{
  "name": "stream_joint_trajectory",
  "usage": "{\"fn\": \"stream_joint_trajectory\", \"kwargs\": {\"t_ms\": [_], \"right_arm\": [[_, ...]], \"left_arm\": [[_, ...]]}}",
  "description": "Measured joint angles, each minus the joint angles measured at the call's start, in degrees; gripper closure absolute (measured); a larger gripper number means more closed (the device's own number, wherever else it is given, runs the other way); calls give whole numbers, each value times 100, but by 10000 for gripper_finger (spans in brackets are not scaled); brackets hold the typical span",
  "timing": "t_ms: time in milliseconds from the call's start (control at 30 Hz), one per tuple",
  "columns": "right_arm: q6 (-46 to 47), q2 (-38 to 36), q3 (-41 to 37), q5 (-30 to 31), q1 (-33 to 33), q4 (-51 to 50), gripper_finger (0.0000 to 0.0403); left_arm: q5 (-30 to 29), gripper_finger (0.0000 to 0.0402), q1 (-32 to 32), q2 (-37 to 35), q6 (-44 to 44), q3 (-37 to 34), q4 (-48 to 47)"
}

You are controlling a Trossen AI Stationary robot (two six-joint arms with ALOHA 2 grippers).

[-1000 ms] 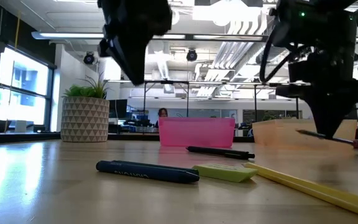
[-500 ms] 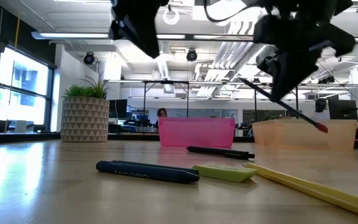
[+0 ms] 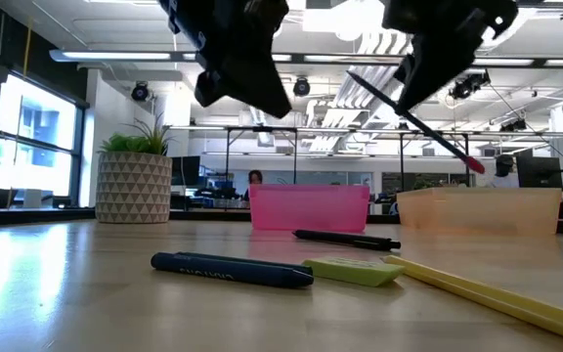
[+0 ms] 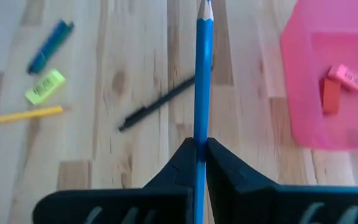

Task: Sort crayons/erasers/pens/pencils in bins
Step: Put the blue pencil into the green bin bin

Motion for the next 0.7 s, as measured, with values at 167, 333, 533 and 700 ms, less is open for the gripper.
{"fn": "stream_joint_trajectory", "kwargs": {"t_ms": [167,333,533,700], "right_arm": [[-26,0,407,-5,0,-179,400],[-105,-8,811,-14,0,-505,400],[-154,-11,1216,-19,0,-754,400],[-298,-46,1587,-17,0,-1101,400]], "left_arm": [[224,353,-4,0,281,-154,999],[283,353,75,-2,536,-154,1628],[859,353,288,-2,606,-151,2442],[1411,353,440,-2,733,-153,2996]]}}
